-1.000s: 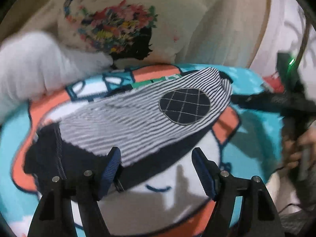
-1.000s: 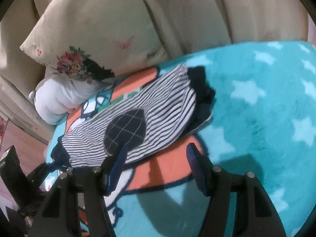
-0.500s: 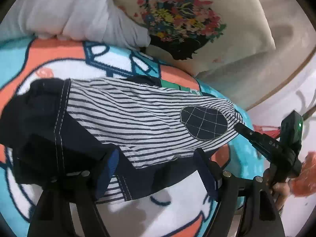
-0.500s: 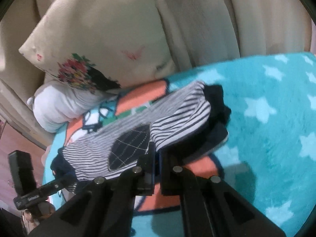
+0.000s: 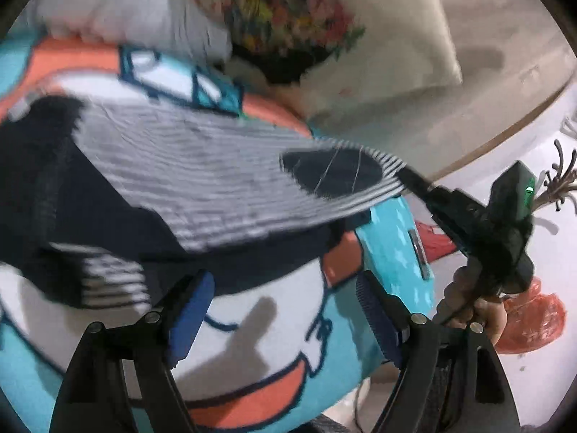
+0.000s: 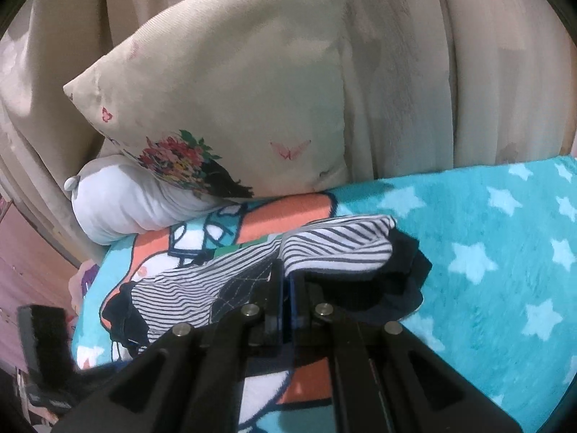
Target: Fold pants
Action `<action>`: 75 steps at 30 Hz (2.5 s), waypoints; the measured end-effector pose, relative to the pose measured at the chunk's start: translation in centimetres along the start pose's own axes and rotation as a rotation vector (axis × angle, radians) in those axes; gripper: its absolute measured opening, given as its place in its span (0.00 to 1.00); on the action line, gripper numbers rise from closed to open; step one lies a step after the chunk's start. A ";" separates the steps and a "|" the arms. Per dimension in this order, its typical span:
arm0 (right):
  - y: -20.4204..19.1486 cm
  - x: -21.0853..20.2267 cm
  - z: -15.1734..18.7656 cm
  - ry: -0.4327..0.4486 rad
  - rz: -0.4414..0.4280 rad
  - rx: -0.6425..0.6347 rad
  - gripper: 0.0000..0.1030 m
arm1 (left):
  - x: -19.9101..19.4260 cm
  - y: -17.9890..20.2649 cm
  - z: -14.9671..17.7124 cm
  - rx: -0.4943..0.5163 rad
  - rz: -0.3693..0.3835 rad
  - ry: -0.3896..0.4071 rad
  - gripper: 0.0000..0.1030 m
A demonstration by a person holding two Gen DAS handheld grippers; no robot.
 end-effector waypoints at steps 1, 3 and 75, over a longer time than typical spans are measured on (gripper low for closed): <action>0.0 -0.2 -0.1 0.002 -0.001 -0.003 0.03 | 0.4 -0.4 -0.1 -0.016 0.012 -0.008 0.81; 0.0 -0.5 0.0 0.004 -0.005 -0.007 0.03 | 0.6 -1.6 -1.0 -0.080 0.015 0.018 0.81; 9.5 -4.4 4.5 -0.027 0.121 0.051 0.50 | -16.3 -10.2 -1.2 0.224 -0.724 0.114 0.59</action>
Point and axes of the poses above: each gripper's, at about its wrist camera, not at the fingertips, and x roughly the way its jaws point, y to its right, z to its underside, the point moved 8 cm from there along x, roughly the way its jaws point, and after that the axes turned 3 degrees about x, right-handed, at the moved point
